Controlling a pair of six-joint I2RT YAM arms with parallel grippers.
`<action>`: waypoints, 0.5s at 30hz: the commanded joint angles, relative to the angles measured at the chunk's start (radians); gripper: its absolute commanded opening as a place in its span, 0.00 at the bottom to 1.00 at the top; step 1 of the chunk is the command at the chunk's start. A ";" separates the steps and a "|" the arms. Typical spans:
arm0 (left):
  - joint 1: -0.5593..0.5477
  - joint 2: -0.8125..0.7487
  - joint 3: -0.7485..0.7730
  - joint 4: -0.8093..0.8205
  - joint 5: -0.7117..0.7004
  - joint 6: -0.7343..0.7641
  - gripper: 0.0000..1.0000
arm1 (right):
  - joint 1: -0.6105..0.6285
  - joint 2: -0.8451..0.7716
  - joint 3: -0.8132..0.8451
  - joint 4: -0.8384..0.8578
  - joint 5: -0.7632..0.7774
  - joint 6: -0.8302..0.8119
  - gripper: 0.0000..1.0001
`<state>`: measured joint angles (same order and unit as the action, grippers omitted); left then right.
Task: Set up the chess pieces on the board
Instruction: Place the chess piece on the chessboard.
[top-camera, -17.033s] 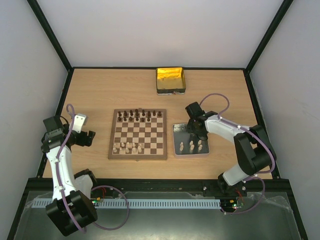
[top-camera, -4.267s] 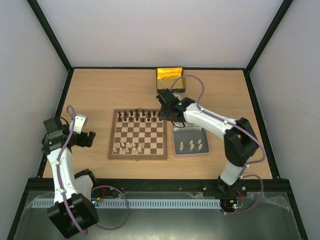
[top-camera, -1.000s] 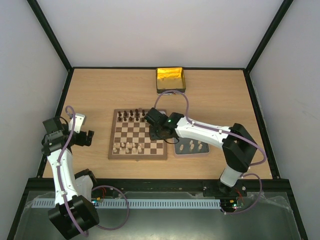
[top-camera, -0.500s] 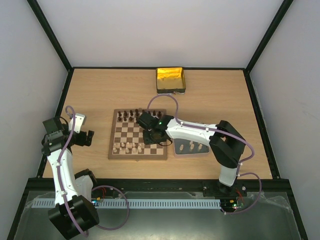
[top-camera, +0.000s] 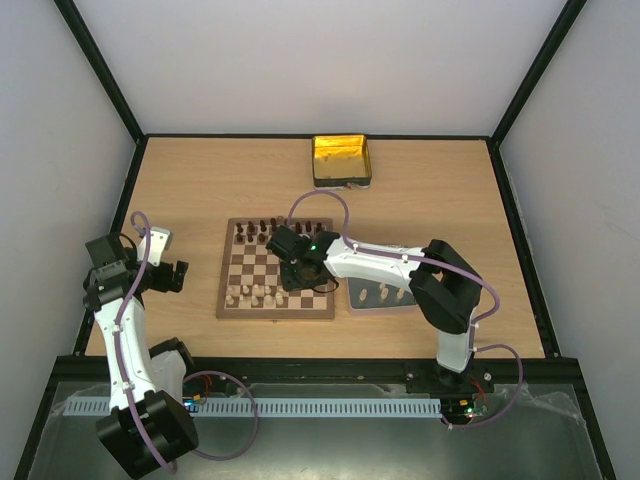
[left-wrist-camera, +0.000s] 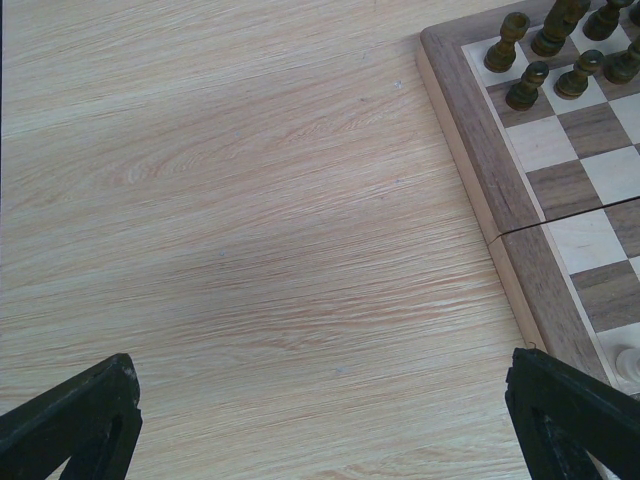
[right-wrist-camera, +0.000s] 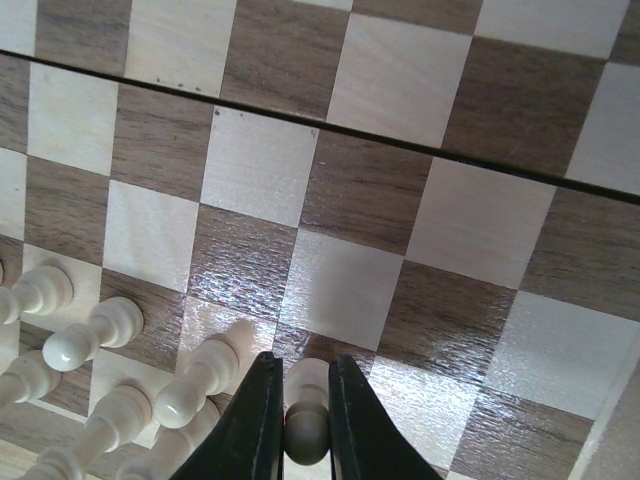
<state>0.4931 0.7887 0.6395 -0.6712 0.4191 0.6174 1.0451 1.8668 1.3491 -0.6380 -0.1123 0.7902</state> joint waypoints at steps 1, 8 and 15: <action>-0.001 -0.004 -0.013 -0.003 0.017 0.001 0.99 | 0.014 0.021 0.024 -0.007 0.007 0.000 0.08; -0.002 -0.005 -0.013 -0.002 0.018 0.002 0.99 | 0.015 0.025 0.021 -0.007 0.012 0.001 0.08; -0.002 -0.003 -0.013 -0.004 0.018 0.002 0.99 | 0.015 0.026 0.020 -0.007 0.016 0.000 0.15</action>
<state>0.4931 0.7887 0.6395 -0.6712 0.4191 0.6174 1.0527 1.8839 1.3491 -0.6384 -0.1131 0.7906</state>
